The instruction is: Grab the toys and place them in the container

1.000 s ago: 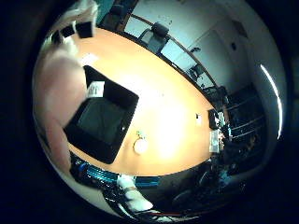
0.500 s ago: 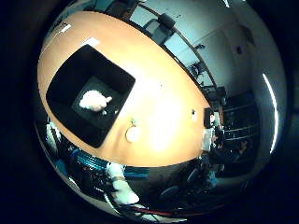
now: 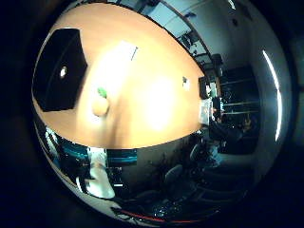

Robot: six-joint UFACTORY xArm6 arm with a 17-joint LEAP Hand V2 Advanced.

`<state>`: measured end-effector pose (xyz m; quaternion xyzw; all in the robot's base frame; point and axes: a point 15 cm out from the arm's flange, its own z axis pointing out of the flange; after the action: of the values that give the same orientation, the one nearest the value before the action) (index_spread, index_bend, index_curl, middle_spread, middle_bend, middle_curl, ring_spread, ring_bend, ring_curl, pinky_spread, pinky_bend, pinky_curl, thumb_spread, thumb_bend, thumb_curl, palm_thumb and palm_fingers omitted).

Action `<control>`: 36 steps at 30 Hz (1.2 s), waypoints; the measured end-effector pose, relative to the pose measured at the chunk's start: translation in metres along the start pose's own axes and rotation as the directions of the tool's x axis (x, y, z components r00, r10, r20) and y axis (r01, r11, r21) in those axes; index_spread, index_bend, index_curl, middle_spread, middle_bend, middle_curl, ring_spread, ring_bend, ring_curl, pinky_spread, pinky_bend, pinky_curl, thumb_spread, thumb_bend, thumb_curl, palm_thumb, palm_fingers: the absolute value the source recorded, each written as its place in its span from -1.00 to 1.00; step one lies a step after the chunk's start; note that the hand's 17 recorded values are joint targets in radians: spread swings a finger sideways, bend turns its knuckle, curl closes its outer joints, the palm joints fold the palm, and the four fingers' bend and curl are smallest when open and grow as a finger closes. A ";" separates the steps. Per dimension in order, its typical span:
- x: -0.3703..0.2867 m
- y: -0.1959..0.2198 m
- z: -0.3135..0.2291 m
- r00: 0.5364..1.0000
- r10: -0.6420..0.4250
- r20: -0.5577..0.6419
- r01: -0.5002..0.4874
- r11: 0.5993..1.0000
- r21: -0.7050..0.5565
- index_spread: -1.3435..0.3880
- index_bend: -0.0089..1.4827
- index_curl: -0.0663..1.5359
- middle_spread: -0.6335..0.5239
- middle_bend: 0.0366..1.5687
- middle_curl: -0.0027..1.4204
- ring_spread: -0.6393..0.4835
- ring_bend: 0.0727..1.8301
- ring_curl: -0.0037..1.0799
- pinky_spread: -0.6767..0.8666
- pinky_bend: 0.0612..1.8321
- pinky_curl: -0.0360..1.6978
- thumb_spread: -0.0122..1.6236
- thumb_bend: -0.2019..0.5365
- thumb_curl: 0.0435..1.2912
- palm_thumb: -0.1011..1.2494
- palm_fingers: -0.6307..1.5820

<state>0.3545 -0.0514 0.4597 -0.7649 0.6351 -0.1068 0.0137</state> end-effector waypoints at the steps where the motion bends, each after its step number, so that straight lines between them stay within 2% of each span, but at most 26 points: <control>1: 0.007 0.003 0.014 1.000 0.007 -0.001 -0.007 1.000 -0.011 0.11 -0.77 -0.55 0.17 -0.75 -0.55 0.50 -0.67 -0.60 0.52 -0.60 -0.60 0.39 -0.51 -0.67 -0.27 -0.20; 6: 0.020 0.017 0.070 1.000 0.022 -0.001 -0.022 0.999 -0.042 0.11 -0.77 -0.56 0.17 -0.75 -0.54 0.50 -0.68 -0.60 0.52 -0.60 -0.62 0.39 -0.51 -0.66 -0.27 -0.20; 16: -0.004 0.047 0.186 0.999 0.011 0.052 -0.005 0.994 -0.113 0.12 -0.77 -0.57 0.16 -0.76 -0.54 0.50 -0.69 -0.59 0.51 -0.62 -0.63 0.38 -0.51 -0.66 -0.25 -0.19; 25: -0.016 0.056 0.243 0.996 0.012 0.089 0.004 0.985 -0.173 0.12 -0.77 -0.57 0.14 -0.77 -0.54 0.49 -0.69 -0.59 0.51 -0.62 -0.64 0.38 -0.51 -0.65 -0.24 -0.19; 36: -0.024 0.048 0.278 0.993 0.011 0.113 0.013 0.978 -0.208 0.12 -0.77 -0.57 0.14 -0.79 -0.53 0.49 -0.70 -0.59 0.50 -0.61 -0.64 0.38 -0.51 -0.65 -0.21 -0.19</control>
<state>0.3537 -0.0689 0.1766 -0.7672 0.6407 0.0039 -0.0302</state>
